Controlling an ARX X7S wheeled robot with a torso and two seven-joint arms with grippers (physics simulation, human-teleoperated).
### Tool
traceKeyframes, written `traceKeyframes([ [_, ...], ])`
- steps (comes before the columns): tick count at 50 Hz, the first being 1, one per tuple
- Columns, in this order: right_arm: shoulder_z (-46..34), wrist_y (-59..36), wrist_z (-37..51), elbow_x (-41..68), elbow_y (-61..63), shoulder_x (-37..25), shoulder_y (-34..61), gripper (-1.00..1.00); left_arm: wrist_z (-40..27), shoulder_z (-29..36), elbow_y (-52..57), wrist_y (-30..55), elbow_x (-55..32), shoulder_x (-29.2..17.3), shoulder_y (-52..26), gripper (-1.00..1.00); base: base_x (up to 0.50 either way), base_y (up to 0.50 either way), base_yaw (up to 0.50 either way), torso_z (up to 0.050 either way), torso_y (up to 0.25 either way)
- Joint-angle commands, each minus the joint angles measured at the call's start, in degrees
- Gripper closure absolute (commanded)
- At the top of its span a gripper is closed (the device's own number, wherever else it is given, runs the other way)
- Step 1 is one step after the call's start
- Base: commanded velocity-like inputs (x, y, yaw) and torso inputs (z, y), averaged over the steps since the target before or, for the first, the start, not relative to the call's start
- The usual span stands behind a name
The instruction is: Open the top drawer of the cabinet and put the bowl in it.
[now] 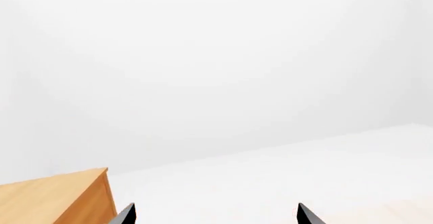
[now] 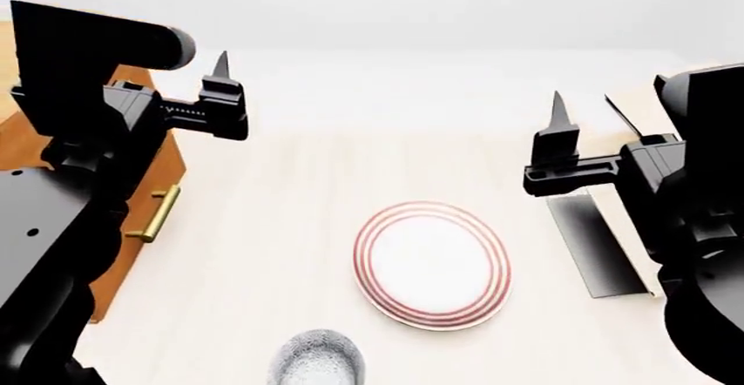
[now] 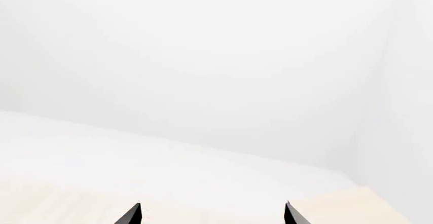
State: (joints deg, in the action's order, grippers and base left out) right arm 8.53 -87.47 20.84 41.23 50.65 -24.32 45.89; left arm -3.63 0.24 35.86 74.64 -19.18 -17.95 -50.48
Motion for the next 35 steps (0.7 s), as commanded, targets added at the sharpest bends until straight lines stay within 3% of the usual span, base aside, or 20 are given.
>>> traceKeyframes([
  [1,-0.6,1.5,1.5,1.4,-0.8,-0.9,-0.6,-1.00,0.0,0.3,-0.4,-0.9,-0.2,-0.2,0.6,-1.00,0.50,0.00,0.00,0.000,0.000],
  [6,-1.2,2.3,1.9,1.5,-1.1,-1.1,-1.3,-1.00,-0.1,0.6,-1.2,-2.0,0.1,-0.4,1.0,-1.00,0.49,0.00,0.00,0.000,0.002],
  [10,-1.7,3.6,2.2,1.2,-1.2,-1.6,-2.0,-1.00,-0.2,1.9,-2.7,-3.7,1.0,-1.2,1.2,-1.00,0.00,0.00,0.00,0.000,0.000],
  [21,-3.2,6.0,2.8,0.4,-2.2,-2.2,-3.8,-1.00,0.0,19.0,-10.2,-12.1,9.9,-10.1,-1.4,-1.00,0.00,0.00,0.00,0.000,0.000],
  [35,-5.1,7.8,3.2,-0.1,-3.6,-2.5,-5.2,-1.00,0.2,31.6,-20.8,-12.9,16.6,-12.8,-7.2,-1.00,0.00,0.00,0.00,0.000,0.000],
])
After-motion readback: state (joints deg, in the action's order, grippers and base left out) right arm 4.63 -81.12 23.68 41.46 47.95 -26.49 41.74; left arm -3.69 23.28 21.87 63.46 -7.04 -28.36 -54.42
